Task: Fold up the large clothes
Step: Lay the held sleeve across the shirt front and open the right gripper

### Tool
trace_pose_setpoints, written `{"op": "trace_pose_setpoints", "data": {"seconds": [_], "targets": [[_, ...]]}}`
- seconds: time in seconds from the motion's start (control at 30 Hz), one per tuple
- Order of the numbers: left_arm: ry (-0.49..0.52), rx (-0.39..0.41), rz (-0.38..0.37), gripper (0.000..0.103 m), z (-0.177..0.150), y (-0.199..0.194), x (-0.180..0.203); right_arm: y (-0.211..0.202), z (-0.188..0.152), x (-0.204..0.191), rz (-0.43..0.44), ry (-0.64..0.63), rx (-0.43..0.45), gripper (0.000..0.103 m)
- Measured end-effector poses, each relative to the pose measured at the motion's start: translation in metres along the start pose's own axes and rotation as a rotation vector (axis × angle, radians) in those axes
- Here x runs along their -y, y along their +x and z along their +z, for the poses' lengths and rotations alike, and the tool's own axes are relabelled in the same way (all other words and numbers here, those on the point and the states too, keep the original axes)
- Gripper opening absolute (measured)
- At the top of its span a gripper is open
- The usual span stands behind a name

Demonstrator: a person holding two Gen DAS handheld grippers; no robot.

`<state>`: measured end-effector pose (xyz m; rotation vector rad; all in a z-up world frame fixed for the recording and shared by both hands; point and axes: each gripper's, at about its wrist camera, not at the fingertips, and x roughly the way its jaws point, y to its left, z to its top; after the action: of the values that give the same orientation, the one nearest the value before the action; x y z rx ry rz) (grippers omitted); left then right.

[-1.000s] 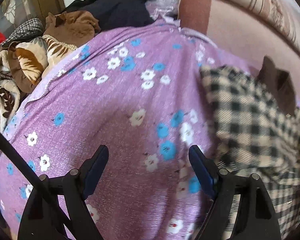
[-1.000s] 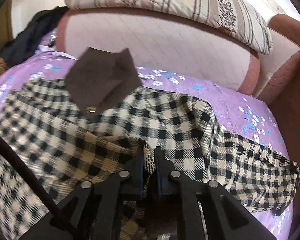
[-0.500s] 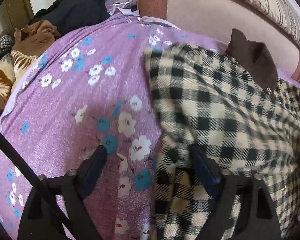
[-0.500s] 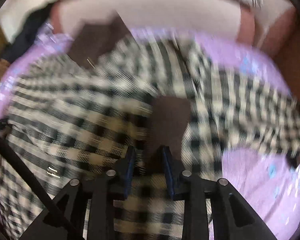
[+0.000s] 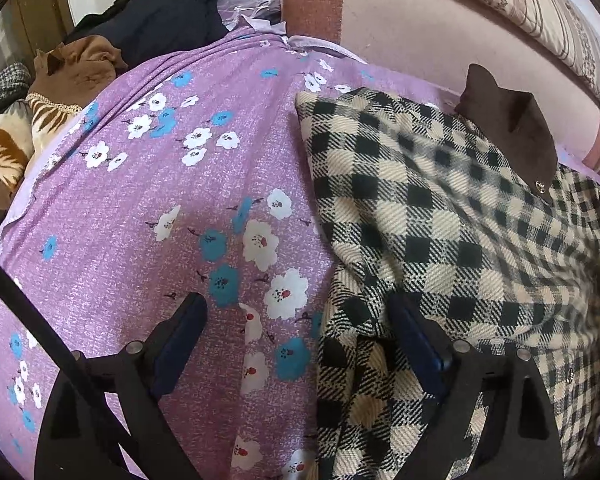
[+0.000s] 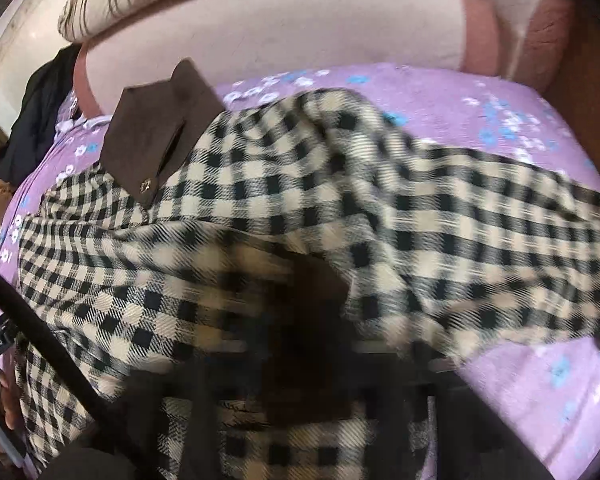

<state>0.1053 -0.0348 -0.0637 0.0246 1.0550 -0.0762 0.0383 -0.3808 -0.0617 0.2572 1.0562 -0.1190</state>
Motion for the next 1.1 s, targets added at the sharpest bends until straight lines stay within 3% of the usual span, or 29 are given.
{"op": "trace_pose_setpoints", "data": {"seconds": [0.07,0.13,0.2,0.27,0.33,0.37,0.43,0.47,0.6,0.7,0.87,0.97,1.1], "targets": [[0.005,0.015,0.000,0.091,0.000,-0.003,0.000,-0.013,0.008,-0.002,-0.020,0.007,0.090,0.009],[0.011,0.022,0.009,0.091,0.001,-0.003,0.002,-0.017,0.013,-0.001,-0.103,0.001,0.150,0.006],[0.027,0.022,0.023,0.091,-0.001,0.000,0.006,-0.005,0.013,0.000,-0.152,-0.022,0.126,0.006],[0.029,0.029,0.026,0.091,-0.002,-0.001,0.007,0.008,0.010,0.003,-0.144,-0.021,0.070,0.007],[0.026,0.026,0.023,0.091,-0.002,-0.001,0.006,-0.006,0.005,0.005,-0.132,-0.005,0.084,0.009],[0.023,0.027,0.022,0.091,-0.002,-0.001,0.005,-0.016,0.003,0.003,-0.120,0.001,0.107,0.012],[0.022,0.029,0.025,0.091,-0.002,-0.001,0.005,-0.036,-0.007,-0.003,-0.094,-0.003,0.136,0.040],[0.022,0.032,0.028,0.091,-0.003,-0.001,0.006,-0.044,-0.012,-0.008,-0.081,-0.012,0.146,0.046],[0.044,0.044,0.049,0.091,-0.006,-0.006,0.009,-0.041,-0.032,-0.023,-0.058,-0.094,0.101,0.048],[0.068,0.058,0.065,0.091,-0.006,-0.013,0.013,-0.002,-0.038,-0.019,-0.129,-0.111,-0.015,0.048],[0.109,0.116,0.061,0.091,-0.007,-0.036,0.022,-0.031,-0.042,-0.020,-0.081,-0.086,0.030,0.049],[0.118,0.150,0.050,0.091,-0.006,-0.048,0.027,-0.060,-0.050,-0.019,-0.072,-0.069,0.089,0.064],[0.113,0.140,0.034,0.091,-0.007,-0.047,0.028,-0.071,-0.060,-0.015,-0.034,-0.039,0.114,0.066]]}}
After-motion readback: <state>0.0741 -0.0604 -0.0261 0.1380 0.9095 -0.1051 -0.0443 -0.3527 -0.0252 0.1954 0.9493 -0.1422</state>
